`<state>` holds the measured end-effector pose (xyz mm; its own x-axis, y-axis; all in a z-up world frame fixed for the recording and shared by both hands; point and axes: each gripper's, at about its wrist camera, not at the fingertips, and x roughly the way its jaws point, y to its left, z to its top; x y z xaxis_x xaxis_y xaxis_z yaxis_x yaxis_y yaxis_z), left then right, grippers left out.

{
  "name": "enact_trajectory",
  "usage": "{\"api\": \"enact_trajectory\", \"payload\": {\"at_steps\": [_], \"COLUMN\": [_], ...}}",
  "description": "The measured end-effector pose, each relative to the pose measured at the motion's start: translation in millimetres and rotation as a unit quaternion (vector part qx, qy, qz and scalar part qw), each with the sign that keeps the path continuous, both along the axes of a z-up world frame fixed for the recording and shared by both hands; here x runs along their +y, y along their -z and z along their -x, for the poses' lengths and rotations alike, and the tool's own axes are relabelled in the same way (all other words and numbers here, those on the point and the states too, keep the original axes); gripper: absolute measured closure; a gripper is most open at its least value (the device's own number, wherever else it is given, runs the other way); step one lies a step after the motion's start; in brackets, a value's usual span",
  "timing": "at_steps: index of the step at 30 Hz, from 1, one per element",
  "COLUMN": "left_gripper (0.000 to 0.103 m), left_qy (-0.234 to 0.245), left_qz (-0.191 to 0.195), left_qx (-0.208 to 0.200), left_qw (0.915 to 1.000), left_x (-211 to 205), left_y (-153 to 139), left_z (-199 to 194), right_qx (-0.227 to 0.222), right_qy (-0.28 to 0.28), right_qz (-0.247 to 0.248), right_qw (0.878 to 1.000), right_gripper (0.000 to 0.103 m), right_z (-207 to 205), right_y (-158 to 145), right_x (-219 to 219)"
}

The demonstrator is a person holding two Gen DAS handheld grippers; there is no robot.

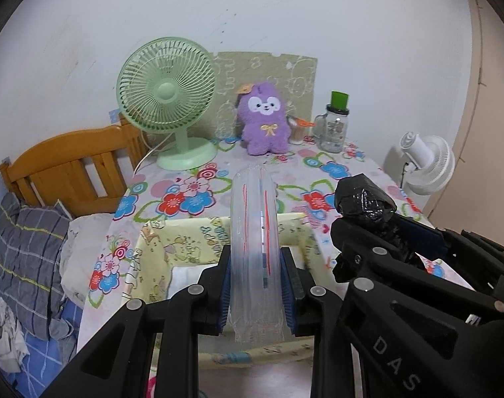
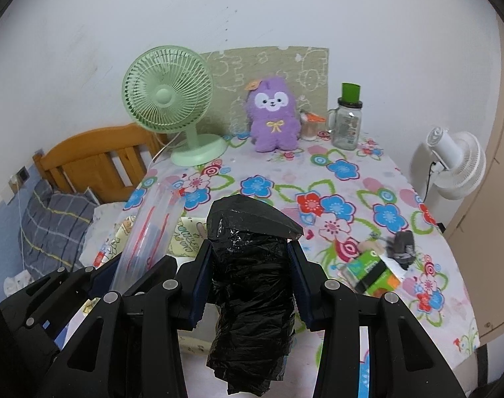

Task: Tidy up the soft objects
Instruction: 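Open the left tool over the box to drop the tube while the right tool drops the black bag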

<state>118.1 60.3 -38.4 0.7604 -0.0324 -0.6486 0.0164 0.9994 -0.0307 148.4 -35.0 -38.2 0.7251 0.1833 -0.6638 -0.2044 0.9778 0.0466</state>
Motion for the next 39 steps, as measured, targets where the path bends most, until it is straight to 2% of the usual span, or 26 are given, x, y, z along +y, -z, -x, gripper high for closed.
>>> {"api": "enact_trajectory", "payload": {"at_steps": [12, 19, 22, 25, 29, 34, 39], "left_gripper": [0.076, 0.075, 0.065, 0.06, 0.044, 0.038, 0.036], "left_qy": [-0.012, -0.026, -0.032, -0.035, -0.044, -0.052, -0.053], "left_qz": [-0.007, -0.009, -0.009, -0.01, -0.016, -0.012, -0.017], "left_qx": [0.024, 0.041, 0.05, 0.053, 0.061, 0.065, 0.062], "left_qw": [0.9996, 0.9988, 0.9982, 0.9979, 0.9971, 0.9964, 0.9966], "left_x": [22, 33, 36, 39, 44, 48, 47], "left_y": [17, 30, 34, 36, 41, 44, 43], "left_z": [-19, -27, -28, -27, -29, -29, -24], "right_qx": [0.036, 0.052, 0.058, 0.07, 0.077, 0.078, 0.073], "right_qy": [-0.032, -0.043, -0.052, -0.057, -0.066, -0.077, -0.078], "right_qz": [-0.021, -0.015, -0.017, -0.025, -0.022, -0.013, -0.003], "right_qw": [0.999, 0.998, 0.997, 0.996, 0.995, 0.994, 0.994], "right_gripper": [0.055, 0.055, 0.055, 0.055, 0.055, 0.053, 0.041], "right_z": [-25, -36, -40, -45, -49, -51, -48], "right_y": [20, 34, 39, 47, 53, 55, 55], "right_x": [23, 37, 40, 44, 51, 58, 58]}}
